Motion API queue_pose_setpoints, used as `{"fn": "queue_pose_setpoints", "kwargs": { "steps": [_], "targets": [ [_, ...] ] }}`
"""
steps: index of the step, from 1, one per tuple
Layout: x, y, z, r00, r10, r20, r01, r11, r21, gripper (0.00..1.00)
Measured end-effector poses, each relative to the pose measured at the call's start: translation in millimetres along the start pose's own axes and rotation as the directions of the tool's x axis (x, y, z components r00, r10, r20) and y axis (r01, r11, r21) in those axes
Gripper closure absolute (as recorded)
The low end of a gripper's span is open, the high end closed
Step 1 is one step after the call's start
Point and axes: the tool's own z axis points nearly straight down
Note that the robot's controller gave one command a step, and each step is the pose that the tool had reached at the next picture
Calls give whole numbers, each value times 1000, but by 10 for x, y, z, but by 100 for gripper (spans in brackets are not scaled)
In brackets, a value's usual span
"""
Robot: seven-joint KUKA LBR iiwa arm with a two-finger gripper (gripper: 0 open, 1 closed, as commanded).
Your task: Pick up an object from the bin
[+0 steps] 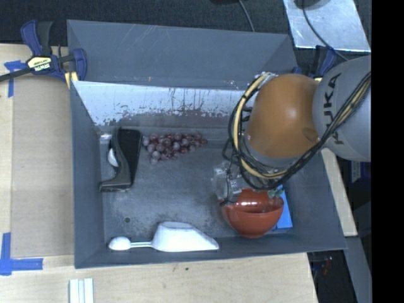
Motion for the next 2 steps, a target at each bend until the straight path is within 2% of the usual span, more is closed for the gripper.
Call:
{"fn": "queue_pose_setpoints", "kwargs": {
  "steps": [1,2],
  "targets": [
    [-101,-212,-730,967,-254,2,254,967,1,100],
    [143,-748,197,966,-260,8,260,966,4,100]
  ]
}}
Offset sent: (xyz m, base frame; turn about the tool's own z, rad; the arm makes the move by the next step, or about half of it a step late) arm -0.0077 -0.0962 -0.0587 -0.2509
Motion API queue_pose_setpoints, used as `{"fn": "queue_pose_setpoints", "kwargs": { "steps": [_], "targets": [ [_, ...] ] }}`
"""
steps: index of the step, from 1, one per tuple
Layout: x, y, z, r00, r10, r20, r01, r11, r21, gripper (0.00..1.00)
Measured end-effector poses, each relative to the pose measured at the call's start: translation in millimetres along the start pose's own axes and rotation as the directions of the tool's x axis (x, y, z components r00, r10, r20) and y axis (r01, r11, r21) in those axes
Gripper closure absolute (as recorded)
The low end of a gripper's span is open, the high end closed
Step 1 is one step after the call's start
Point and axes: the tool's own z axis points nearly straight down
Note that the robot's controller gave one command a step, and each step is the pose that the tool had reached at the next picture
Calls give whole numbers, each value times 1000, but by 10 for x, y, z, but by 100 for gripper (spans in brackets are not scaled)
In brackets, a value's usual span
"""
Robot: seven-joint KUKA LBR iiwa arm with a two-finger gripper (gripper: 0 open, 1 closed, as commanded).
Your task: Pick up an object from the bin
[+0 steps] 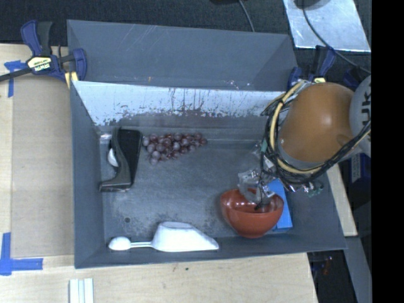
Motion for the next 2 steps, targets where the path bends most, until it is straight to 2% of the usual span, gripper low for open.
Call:
{"fn": "queue_pose_setpoints", "kwargs": {
  "steps": [1,2],
  "targets": [
    [35,-28,228,1000,-7,-6,7,1000,-1,100],
    [108,23,483,988,-152,-6,152,988,-3,100]
  ]
}}
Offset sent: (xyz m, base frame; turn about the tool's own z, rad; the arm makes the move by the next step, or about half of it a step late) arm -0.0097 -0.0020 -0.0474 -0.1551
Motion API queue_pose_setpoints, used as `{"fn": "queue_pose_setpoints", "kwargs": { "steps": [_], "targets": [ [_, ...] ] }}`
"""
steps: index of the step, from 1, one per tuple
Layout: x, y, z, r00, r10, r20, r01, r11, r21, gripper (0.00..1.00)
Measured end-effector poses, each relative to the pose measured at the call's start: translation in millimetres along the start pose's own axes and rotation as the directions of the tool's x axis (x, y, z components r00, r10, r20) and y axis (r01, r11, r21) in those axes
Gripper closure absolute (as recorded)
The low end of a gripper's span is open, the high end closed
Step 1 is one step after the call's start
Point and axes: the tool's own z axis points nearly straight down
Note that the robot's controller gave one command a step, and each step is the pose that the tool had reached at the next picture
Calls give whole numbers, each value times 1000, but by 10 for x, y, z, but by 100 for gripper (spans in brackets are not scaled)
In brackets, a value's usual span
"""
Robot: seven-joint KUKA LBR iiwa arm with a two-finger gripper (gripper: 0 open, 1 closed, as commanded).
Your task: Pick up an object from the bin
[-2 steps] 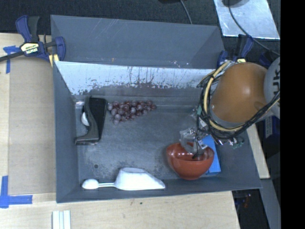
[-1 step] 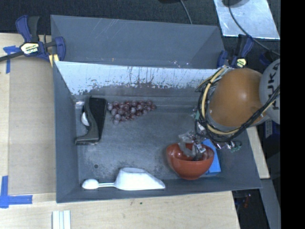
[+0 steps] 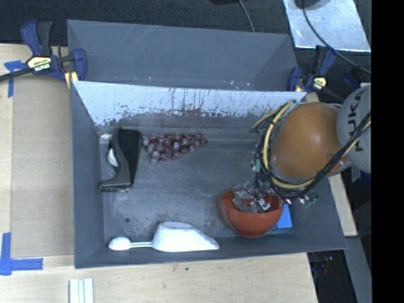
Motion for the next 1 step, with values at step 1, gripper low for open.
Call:
{"fn": "queue_pose_setpoints", "kwargs": {
  "steps": [1],
  "targets": [
    [-38,-20,-17,1000,7,3,-7,1000,1,100]
  ]
}}
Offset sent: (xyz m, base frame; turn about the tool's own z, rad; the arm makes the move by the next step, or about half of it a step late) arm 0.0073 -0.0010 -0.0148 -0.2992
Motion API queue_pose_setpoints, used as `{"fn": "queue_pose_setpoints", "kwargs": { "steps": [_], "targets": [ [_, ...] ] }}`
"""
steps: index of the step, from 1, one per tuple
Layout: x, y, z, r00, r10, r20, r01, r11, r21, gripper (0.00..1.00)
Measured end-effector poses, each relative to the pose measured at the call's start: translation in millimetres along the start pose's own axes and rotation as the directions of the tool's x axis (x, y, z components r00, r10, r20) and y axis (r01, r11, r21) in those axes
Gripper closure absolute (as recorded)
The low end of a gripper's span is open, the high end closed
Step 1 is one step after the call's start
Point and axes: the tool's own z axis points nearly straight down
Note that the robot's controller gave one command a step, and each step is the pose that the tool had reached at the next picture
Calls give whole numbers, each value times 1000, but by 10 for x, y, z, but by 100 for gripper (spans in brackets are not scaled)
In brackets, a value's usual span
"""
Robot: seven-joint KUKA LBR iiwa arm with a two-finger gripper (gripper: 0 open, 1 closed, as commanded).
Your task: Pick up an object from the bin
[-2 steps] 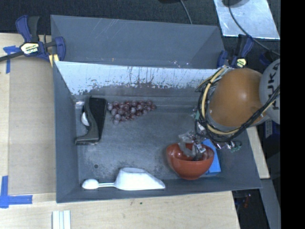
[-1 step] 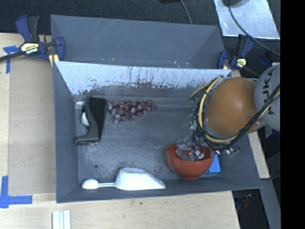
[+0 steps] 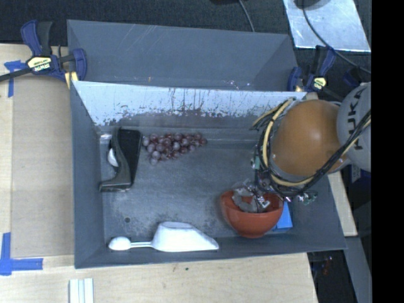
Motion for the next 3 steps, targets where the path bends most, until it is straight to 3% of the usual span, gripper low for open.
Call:
{"fn": "queue_pose_setpoints", "kwargs": {
  "steps": [1,2,3],
  "targets": [
    [-28,-30,127,956,-293,4,293,956,4,100],
    [-7,-89,152,1000,-21,2,21,1000,1,100],
    [-7,-89,152,1000,-22,2,22,1000,1,100]
  ]
}}
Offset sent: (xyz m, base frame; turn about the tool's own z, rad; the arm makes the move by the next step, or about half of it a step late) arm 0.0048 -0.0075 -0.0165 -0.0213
